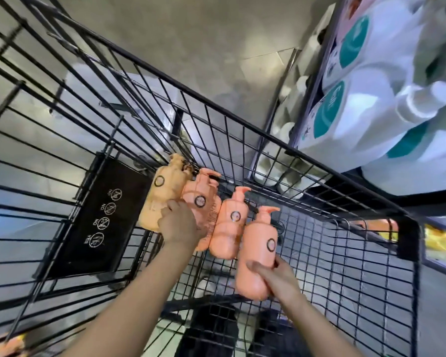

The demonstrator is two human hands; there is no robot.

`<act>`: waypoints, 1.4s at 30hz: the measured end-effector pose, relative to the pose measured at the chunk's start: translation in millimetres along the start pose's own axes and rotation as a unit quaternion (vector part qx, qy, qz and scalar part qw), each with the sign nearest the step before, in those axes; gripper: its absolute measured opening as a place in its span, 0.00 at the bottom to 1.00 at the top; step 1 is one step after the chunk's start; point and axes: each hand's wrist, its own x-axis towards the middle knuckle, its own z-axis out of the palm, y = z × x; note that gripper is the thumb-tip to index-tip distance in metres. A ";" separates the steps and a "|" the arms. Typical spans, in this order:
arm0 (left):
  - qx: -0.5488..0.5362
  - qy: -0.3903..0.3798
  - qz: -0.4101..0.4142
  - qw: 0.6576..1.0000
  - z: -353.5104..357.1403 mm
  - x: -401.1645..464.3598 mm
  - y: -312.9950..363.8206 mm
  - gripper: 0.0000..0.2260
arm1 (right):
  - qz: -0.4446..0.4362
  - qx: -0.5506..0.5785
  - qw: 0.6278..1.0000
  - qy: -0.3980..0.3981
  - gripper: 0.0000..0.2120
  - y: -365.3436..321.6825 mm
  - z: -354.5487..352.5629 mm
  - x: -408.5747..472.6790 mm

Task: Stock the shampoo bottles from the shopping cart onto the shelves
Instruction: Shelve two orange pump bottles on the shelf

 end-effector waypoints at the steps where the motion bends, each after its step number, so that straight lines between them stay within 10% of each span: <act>1: 0.018 0.004 -0.003 1.000 2.4 -0.4 2.4 0.44 | -0.003 0.006 1.000 -0.001 0.25 2.6 -7.1 -3.2; 9: 0.071 0.001 0.062 0.996 18.3 -29.4 7.6 0.37 | -0.014 0.024 1.000 -0.009 0.26 12.1 -27.0 -16.4; 21: -0.196 -0.193 0.115 0.955 -23.7 -185.1 39.0 0.33 | -0.055 0.071 0.996 0.026 0.42 20.3 -103.0 -128.1; 42: -0.233 -0.066 0.415 0.877 -19.2 -588.2 381.6 0.30 | -0.208 0.249 0.895 0.307 0.37 225.2 -512.0 -370.2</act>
